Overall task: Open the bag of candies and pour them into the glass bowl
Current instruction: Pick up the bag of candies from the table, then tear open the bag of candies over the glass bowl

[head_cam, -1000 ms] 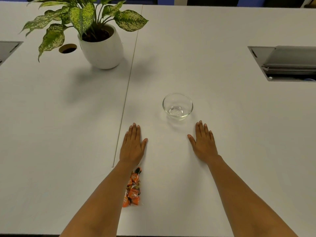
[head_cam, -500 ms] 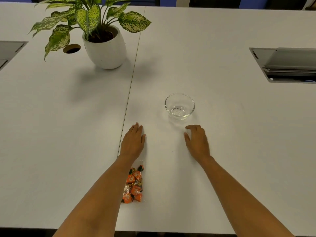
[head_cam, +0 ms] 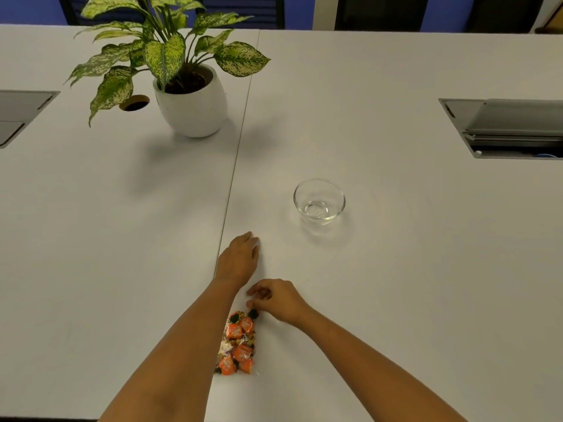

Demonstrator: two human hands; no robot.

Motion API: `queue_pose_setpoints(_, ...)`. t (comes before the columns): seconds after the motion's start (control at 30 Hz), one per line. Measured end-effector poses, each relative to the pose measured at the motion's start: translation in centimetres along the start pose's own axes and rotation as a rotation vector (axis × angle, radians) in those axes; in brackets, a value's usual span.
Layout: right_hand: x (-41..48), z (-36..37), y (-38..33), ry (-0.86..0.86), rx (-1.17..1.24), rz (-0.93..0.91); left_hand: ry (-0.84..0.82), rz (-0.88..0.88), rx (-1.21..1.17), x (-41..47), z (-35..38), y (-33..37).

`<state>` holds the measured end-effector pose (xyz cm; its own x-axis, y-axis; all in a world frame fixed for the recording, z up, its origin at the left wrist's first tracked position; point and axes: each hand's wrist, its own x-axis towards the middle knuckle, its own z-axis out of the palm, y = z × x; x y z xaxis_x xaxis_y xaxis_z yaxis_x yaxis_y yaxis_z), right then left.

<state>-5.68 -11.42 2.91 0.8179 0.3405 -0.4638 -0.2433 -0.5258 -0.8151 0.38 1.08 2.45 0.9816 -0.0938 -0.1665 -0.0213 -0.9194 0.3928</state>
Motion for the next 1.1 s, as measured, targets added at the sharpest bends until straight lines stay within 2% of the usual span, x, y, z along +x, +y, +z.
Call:
queue_pose_setpoints(0.27, -0.5, -1.4, -1.1, -0.036, 0.111, -0.041, -0.055, -0.051, -0.055, 0.7, -1.3, 0.6)
queue_pose_setpoints(0.37, -0.6, -3.1, -2.6, -0.021, 0.213, -0.090, -0.023, -0.096, -0.150, 1.5, -2.8, 1.4)
queue_pose_setpoints(0.43, -0.7, -4.7, -3.9, 0.017, 0.236, -0.141, 0.026, -0.123, -0.230, 2.2, -4.3, 2.2)
queue_pose_setpoints(0.6, -0.3, -9.6, -7.2, 0.170, 0.120, -0.235, 0.073, -0.083, -0.411, 3.7, -8.4, 5.0)
queue_pose_setpoints(0.73, 0.7, -13.8, -9.3, 0.302, 0.067, -0.276, 0.096, -0.032, -0.415, 4.4, -11.0, 7.4)
queue_pose_setpoints(0.97, 1.9, -18.3, -10.6, 0.371, 0.080, -0.293, -0.014, 0.032, -0.519, 5.8, -13.4, 9.3)
queue_pose_setpoints(1.1, 2.4, -19.7, -10.7, 0.399, 0.087, -0.275, -0.078, 0.067, -0.493, 6.6, -14.3, 10.0)
